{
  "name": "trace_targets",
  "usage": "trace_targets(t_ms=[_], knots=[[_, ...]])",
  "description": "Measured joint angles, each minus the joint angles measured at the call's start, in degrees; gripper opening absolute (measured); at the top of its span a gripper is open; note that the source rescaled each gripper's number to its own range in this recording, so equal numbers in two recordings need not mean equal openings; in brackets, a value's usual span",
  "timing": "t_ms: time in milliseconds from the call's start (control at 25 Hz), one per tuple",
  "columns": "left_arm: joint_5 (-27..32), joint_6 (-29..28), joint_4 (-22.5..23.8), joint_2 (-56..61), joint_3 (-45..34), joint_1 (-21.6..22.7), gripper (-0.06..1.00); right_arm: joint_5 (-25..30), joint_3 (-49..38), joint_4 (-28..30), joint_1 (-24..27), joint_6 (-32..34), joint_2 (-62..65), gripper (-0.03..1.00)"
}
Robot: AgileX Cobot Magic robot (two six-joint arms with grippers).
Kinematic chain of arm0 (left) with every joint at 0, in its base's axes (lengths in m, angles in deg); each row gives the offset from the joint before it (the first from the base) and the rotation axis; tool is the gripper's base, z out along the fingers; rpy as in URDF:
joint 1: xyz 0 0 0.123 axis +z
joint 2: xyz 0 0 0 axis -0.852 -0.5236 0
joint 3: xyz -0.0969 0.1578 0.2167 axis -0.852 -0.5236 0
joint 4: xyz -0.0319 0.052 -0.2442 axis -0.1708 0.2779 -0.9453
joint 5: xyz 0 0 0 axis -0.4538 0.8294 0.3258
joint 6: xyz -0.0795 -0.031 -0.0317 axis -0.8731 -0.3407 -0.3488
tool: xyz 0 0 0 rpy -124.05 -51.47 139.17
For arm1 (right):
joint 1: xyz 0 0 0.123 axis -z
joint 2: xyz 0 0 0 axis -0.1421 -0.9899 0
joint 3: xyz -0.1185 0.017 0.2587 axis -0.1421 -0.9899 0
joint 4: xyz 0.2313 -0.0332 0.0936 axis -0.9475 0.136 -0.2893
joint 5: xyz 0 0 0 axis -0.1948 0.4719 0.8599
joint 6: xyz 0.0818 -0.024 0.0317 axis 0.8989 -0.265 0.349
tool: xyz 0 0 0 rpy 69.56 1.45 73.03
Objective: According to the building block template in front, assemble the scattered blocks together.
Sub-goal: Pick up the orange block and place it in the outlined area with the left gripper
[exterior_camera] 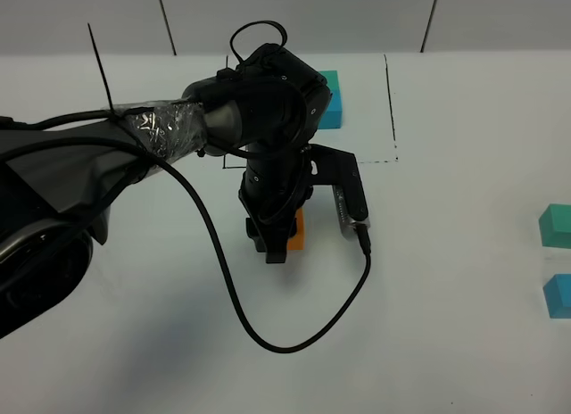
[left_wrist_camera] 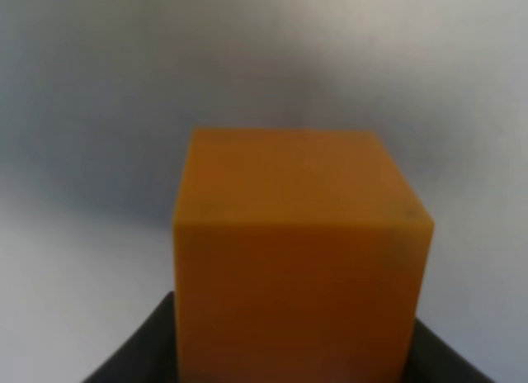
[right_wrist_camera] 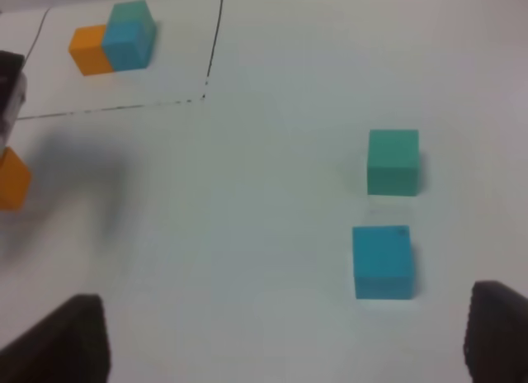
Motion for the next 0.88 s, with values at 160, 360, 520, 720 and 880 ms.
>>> trace_targets(t_ms=[160,360,520,720,880], knots=[[-2.0,-0.7,0.1,-0.1,0.1,-0.7,0.01,0.0,0.0,0.0,0.0,0.0,0.0,0.74],[-2.5,-1.0,0.1,-0.1,0.1,-1.8,0.01,0.0,0.0,0.0,0.0,0.0,0.0,0.74],[-3.2,-1.3,0.1,-0.2,0.1,-2.0,0.01,0.0,0.0,0.0,0.0,0.0,0.0,0.74],[-3.2,-1.5,0.1,-1.8,0.3,-2.0,0.01,0.0,0.0,0.0,0.0,0.0,0.0,0.74],[-3.2,-2.2,0.1,-4.3,0.3,-2.0,0.01,0.0,0.0,0.0,0.0,0.0,0.0,0.74]])
